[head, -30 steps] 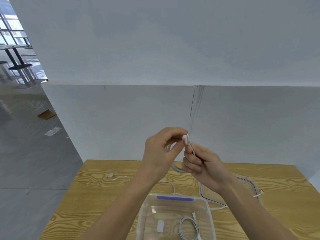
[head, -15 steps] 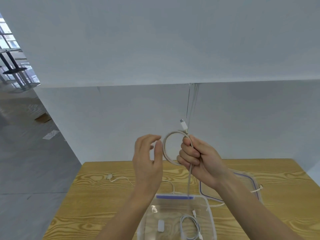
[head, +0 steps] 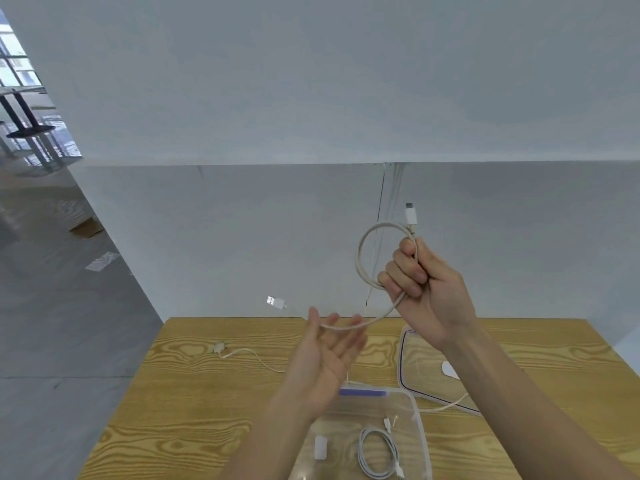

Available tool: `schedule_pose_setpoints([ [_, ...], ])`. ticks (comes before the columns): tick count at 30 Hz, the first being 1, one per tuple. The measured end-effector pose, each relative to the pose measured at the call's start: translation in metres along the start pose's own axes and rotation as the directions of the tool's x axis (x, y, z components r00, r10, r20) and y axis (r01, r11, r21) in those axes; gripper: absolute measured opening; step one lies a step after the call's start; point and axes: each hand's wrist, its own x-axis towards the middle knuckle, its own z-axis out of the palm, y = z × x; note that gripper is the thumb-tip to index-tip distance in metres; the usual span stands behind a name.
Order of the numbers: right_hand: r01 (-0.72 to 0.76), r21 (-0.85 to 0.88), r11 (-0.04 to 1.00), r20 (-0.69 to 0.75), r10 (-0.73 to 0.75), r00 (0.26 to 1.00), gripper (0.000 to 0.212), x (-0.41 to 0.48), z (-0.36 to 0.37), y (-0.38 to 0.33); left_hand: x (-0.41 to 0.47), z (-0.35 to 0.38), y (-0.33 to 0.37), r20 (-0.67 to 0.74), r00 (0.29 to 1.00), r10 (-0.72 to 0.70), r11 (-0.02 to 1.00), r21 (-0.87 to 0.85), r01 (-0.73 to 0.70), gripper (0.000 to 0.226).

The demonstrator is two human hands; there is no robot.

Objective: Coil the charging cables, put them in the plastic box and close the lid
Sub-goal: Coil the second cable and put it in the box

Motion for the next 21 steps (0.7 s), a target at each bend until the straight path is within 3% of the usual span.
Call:
schedule_pose_setpoints([
  [3,-0.013,-0.015,1.000,-0.023,0.013,1.000,0.029,-0.005,-0.005,-0.001,0.012,0.004,0.021,-0.008,0.990,0.143,0.980,-0.143,-0.142,0.033],
  [5,-0.032,-0.015,0.999,-0.043,0.031,0.999,0.029,-0.008,-0.009,-0.001,0.015,0.008,0.034,-0.065,0.971,0.229,0.963,-0.133,-0.236,0.025],
  [8,-0.074,-0.015,0.997,-0.051,0.073,0.996,0.031,-0.011,-0.014,-0.002,0.016,0.010,0.050,-0.107,0.901,0.420,0.906,0.111,-0.409,0.025],
  [11,-0.105,-0.012,0.994,-0.017,0.105,0.994,0.030,-0.013,-0.015,0.000,0.019,0.006,0.060,-0.018,0.838,0.546,0.770,0.406,-0.492,0.026],
  [14,-0.122,-0.014,0.992,0.029,0.122,0.992,0.029,-0.012,-0.012,0.003,0.016,0.006,0.060,0.200,0.858,0.472,0.547,0.697,-0.464,0.026],
  [16,-0.128,-0.005,0.992,0.056,0.128,0.990,0.029,-0.011,-0.010,0.004,0.012,0.011,0.059,0.300,0.880,0.368,0.428,0.786,-0.446,0.024],
  [18,-0.140,-0.003,0.990,0.074,0.140,0.987,0.031,-0.009,-0.008,0.004,0.009,0.017,0.059,0.366,0.875,0.317,0.385,0.793,-0.471,0.020],
  [21,-0.154,-0.001,0.988,0.090,0.153,0.984,0.031,-0.009,-0.008,0.005,0.009,0.022,0.062,0.417,0.863,0.285,0.422,0.754,-0.503,0.020],
])
